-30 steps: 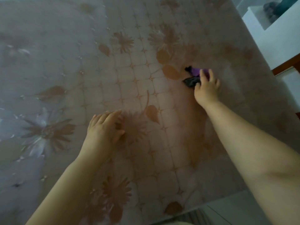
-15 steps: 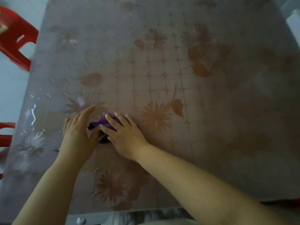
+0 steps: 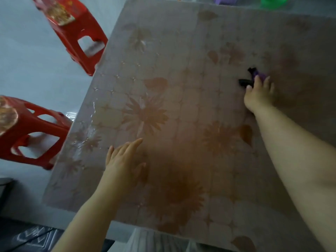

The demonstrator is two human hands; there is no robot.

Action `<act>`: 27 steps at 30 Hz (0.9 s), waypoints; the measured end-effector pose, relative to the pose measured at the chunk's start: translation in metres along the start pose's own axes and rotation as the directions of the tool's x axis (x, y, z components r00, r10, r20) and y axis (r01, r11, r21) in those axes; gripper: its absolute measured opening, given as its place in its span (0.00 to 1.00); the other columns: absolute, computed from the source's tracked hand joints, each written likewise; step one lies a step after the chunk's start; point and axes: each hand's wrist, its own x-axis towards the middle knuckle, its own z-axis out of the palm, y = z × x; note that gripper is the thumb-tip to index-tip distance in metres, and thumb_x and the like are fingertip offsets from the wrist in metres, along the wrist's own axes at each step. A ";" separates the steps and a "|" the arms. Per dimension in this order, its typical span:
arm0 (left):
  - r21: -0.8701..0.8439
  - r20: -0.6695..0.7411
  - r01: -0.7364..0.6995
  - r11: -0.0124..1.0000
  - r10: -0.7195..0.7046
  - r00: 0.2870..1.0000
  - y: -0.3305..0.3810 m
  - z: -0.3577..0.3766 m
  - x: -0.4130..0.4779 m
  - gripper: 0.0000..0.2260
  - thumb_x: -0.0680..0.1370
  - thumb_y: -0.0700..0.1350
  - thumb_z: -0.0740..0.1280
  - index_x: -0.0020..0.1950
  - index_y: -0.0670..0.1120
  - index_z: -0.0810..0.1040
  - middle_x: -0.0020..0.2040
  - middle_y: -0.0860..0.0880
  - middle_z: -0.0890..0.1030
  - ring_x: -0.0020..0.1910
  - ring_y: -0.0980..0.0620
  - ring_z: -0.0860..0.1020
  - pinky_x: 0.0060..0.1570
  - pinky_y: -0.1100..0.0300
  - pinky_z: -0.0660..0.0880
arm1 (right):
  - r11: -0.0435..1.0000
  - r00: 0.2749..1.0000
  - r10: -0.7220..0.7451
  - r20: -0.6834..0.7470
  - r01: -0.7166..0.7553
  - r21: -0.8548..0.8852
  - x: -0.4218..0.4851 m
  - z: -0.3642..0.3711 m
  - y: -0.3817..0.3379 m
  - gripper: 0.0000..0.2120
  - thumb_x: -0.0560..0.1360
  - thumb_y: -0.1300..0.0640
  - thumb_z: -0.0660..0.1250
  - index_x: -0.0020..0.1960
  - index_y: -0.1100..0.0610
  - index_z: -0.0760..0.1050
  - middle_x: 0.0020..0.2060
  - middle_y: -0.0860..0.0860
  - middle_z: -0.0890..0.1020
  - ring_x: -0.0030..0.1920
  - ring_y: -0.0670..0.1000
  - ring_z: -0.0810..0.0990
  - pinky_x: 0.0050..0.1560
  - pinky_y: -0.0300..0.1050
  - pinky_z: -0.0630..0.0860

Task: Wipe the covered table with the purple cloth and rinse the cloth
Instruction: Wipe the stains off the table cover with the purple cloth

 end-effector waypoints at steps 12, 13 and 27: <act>0.046 -0.036 0.010 0.999 -0.008 0.999 -0.020 -0.026 0.007 0.28 0.72 0.42 0.68 0.70 0.47 0.63 0.65 0.44 0.73 0.65 0.42 0.68 0.68 0.42 0.59 | 0.554 0.491 -0.784 0.379 0.829 0.074 -0.193 0.073 -0.181 0.23 0.81 0.53 0.49 0.75 0.48 0.50 0.76 0.50 0.46 0.76 0.54 0.44 0.73 0.52 0.40; 0.040 -0.038 0.012 0.999 -0.011 0.999 -0.019 -0.027 0.007 0.28 0.72 0.40 0.68 0.70 0.47 0.64 0.65 0.43 0.73 0.64 0.42 0.69 0.68 0.41 0.60 | 0.502 0.436 -0.811 0.390 0.861 0.079 -0.217 0.074 -0.168 0.23 0.81 0.53 0.50 0.75 0.48 0.50 0.76 0.49 0.46 0.75 0.54 0.44 0.73 0.52 0.39; 0.020 -0.009 0.005 1.000 -0.005 1.000 0.001 -0.016 -0.034 0.29 0.73 0.41 0.68 0.72 0.50 0.60 0.69 0.46 0.68 0.69 0.43 0.64 0.71 0.44 0.56 | 0.989 0.989 -0.135 0.068 0.138 -0.047 -0.219 -0.007 0.189 0.26 0.77 0.49 0.46 0.72 0.57 0.62 0.72 0.61 0.61 0.72 0.65 0.59 0.71 0.59 0.54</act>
